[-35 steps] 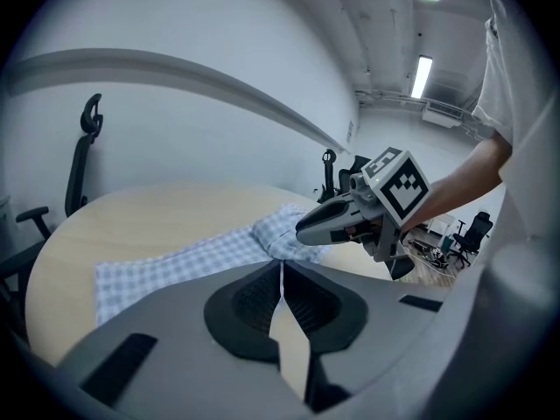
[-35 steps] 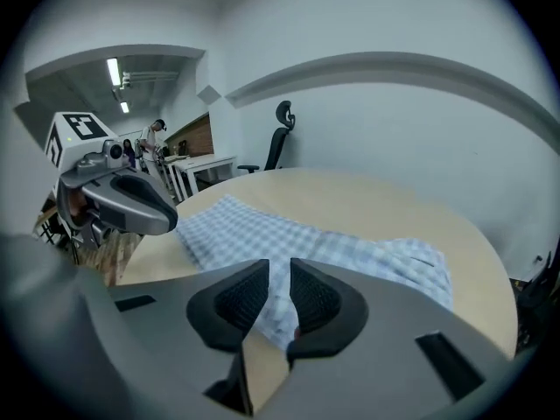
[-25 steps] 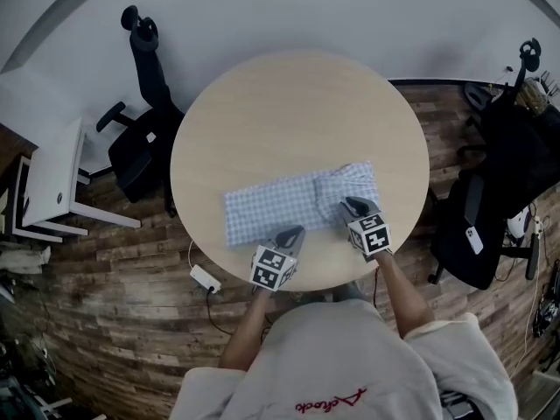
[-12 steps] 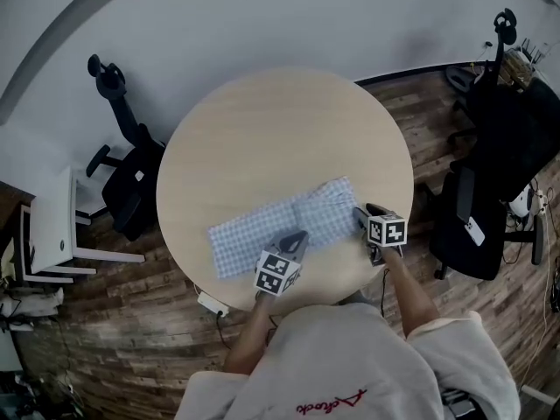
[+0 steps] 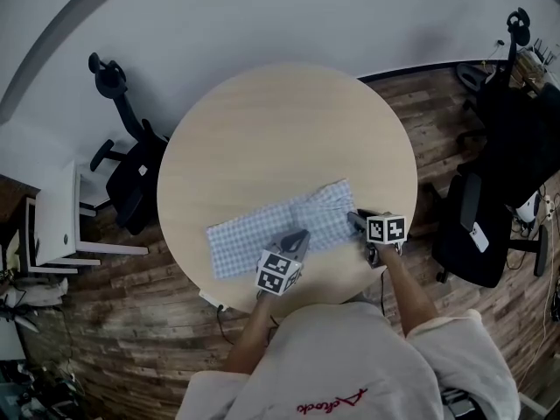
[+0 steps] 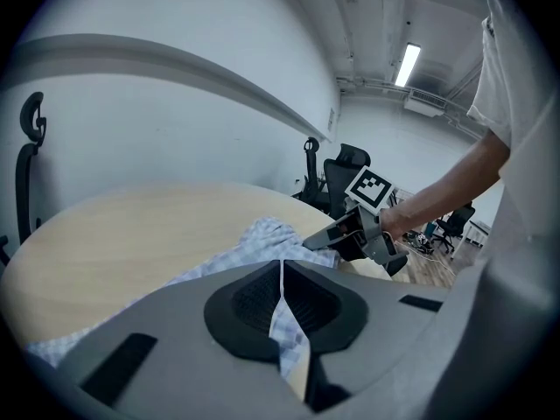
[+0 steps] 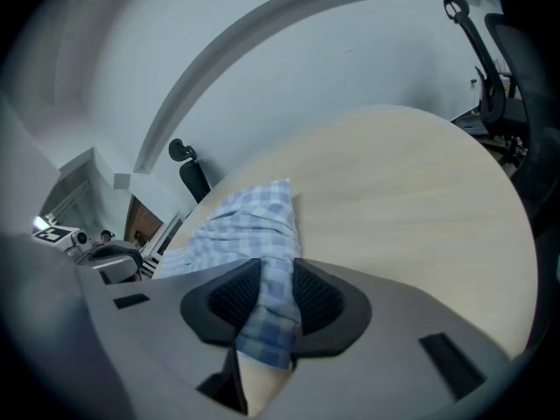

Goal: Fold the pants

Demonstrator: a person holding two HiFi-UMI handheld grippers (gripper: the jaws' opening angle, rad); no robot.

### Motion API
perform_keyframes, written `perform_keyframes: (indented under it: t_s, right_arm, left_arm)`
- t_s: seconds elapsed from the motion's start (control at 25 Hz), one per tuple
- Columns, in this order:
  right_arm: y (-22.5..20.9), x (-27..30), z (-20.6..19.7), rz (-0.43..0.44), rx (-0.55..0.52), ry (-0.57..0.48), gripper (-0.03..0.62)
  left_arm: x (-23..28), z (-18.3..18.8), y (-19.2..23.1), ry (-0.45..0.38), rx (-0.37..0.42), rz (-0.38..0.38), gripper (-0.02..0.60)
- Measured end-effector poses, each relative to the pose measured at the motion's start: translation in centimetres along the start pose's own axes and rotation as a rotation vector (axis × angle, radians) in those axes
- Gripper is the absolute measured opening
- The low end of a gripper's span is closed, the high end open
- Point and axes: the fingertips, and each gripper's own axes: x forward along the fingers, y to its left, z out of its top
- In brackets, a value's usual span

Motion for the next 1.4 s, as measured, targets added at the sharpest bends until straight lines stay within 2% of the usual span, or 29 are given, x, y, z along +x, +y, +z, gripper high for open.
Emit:
perform_keyframes:
  t_s: [0.2, 0.6, 0.8, 1.04, 1.4]
  right_arm:
    - [-0.5, -1.1, 0.9, 0.014, -0.021, -0.044, 0.089]
    - [-7.3, -7.4, 3.5, -0.101, -0.035, -0.135, 0.083]
    - [-8.5, -9.9, 4.1, -0.130, -0.058, -0.171, 0.083]
    - [-5.5, -11.3, 5.9, -0.125, -0.112, -0.249, 0.077]
    - [5.3, -12.3, 7.6, -0.093, -0.323, -0.296, 0.077]
  left_arm:
    - [0.7, 0.3, -0.6, 0.004, 0.009, -0.005, 0.038]
    - [3.4, 2.2, -2.9, 0.000, 0.058, -0.074, 0.038]
    - [4.3, 2.9, -4.7, -0.006, 0.084, -0.106, 0.038]
    - [2.9, 1.8, -3.8, -0.010, 0.060, -0.086, 0.038]
    - [-0.6, 1.3, -2.7, -0.068, 0.046, -0.085, 0.038]
